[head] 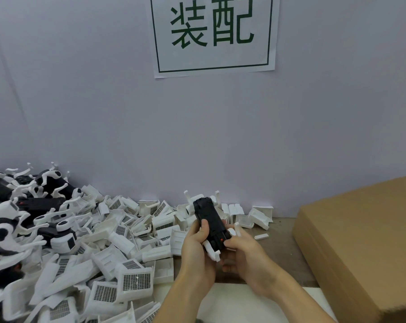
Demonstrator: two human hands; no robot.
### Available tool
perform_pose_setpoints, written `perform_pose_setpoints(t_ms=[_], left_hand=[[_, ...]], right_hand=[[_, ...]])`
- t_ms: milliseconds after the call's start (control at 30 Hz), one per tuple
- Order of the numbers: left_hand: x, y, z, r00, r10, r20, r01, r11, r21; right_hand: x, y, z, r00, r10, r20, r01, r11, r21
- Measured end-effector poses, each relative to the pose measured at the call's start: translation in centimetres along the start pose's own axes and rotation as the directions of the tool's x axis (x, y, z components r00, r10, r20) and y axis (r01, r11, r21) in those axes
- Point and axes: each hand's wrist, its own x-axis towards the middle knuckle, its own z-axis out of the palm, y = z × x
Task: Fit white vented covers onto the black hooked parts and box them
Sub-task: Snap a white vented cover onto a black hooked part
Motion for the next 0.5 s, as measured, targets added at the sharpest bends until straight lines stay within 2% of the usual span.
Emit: perform_pose_setpoints(t_ms=[167, 500], left_hand=[[-0.22, 0.1, 0.04, 1.0, 0.001, 0.02, 0.0, 0.999, -0.035], [-0.22, 0.1, 0.12, 1.0, 0.015, 0.017, -0.016, 0.999, 0.035]], right_hand=[[-0.13, -0.05, 0.05, 0.999, -0.033, -0.002, 0.033, 0.999, -0.041], [-0.37, -0.08, 0.92, 0.981, -0.136, -0.137, 0.109, 0.975, -0.192]])
